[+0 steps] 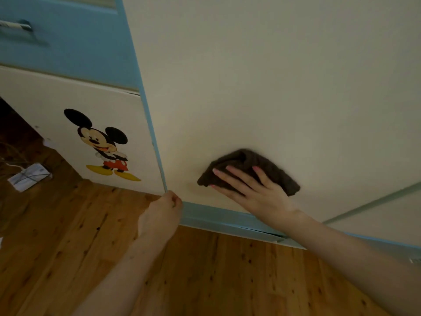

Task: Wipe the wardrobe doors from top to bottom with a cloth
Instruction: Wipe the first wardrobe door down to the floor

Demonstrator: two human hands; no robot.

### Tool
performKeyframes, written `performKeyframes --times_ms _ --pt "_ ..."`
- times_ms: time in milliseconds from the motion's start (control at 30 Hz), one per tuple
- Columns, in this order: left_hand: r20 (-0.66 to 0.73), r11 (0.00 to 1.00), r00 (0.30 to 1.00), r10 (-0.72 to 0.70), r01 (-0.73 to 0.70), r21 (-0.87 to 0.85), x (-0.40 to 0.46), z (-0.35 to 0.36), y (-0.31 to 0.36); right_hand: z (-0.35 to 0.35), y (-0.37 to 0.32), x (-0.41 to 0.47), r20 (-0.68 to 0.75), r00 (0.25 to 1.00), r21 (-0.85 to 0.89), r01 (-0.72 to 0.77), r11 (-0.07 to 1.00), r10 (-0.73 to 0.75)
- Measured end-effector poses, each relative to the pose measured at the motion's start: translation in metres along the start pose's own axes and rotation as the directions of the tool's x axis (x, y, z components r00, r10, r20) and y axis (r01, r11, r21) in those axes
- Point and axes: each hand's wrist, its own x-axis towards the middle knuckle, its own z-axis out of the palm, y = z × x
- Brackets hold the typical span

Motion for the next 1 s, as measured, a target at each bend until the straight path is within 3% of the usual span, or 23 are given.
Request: performKeyframes --times_ms 33,100,200,300,400,500,567,667,800,867,933,1000 --pt "-0.002 1.0 1.0 0.009 -0.009 -0.002 -0.002 0.003 0.004 0.002 0.004 -0.01 0.02 1.0 -0.028 0.015 0.999 -0.015" --pt "-0.039 0.999 0.999 0.03 -0.031 -0.016 -0.005 0.012 0.01 0.019 -0.003 -0.036 0.109 0.975 -0.031 0.197 0.98 -0.192" --pt "-0.052 0.997 0.995 0.082 -0.081 0.017 -0.008 0.026 0.012 0.044 -0.032 -0.066 0.342 0.801 0.077 0.497 0.864 -0.491" --pt "-0.007 0.987 0.99 0.142 -0.141 0.074 -0.009 0.041 0.013 0.053 -0.055 -0.088 0.447 0.729 0.12 0.526 0.842 -0.519" --pt "0.047 0.983 0.984 0.171 -0.173 0.063 -0.016 0.049 0.023 0.051 -0.031 -0.094 0.349 0.796 0.076 0.502 0.862 -0.494" --pt "0.078 0.979 0.976 0.203 -0.205 0.017 -0.025 0.052 0.047 0.03 0.02 -0.106 0.178 0.941 -0.025 0.297 0.954 -0.288" --pt "0.094 0.974 0.97 0.224 -0.225 0.008 -0.029 0.052 0.066 0.008 0.06 -0.115 0.073 0.99 -0.087 0.129 0.988 -0.123" --pt "0.118 0.968 0.961 0.249 -0.251 0.001 -0.033 0.054 0.089 -0.02 0.102 -0.117 0.044 0.999 -0.065 0.0 0.998 0.003" --pt "0.124 0.954 0.947 0.296 -0.299 0.006 -0.034 0.064 0.101 -0.003 0.086 -0.125 0.119 0.987 -0.1 0.119 0.988 -0.107" --pt "0.114 0.951 0.947 0.301 -0.306 0.029 -0.032 0.07 0.096 0.019 0.055 -0.137 0.217 0.933 -0.065 0.307 0.949 -0.287" --pt "0.116 0.946 0.942 0.314 -0.321 0.051 -0.03 0.076 0.087 0.032 0.032 -0.15 0.379 0.799 0.025 0.496 0.868 -0.467" --pt "0.127 0.94 0.936 0.328 -0.337 0.058 -0.028 0.082 0.078 0.035 0.018 -0.16 0.502 0.673 0.134 0.56 0.817 -0.543"
